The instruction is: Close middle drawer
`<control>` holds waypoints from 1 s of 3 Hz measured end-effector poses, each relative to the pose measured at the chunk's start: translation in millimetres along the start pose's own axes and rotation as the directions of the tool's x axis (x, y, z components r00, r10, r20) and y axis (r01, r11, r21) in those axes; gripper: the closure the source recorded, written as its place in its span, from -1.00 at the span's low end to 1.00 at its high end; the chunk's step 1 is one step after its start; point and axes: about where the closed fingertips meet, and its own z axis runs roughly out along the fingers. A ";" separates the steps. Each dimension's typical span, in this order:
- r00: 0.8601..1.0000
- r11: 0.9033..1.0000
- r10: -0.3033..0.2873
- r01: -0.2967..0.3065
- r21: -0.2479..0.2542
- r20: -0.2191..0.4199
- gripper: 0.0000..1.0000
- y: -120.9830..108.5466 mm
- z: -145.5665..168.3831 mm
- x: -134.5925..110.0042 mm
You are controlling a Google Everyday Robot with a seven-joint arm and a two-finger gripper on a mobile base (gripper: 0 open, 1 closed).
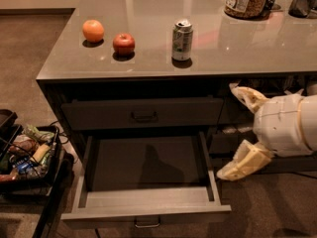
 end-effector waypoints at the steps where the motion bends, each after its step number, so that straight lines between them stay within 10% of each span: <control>1: 0.999 1.000 0.012 -0.012 0.002 0.036 -1.00 -2.5 4.2 -5.0; 3: 0.999 0.999 -0.031 0.032 -0.033 0.020 -1.00 -0.2 10.8 -1.1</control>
Offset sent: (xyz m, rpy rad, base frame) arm 0.0055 0.0060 0.0008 0.0454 -0.0072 0.0033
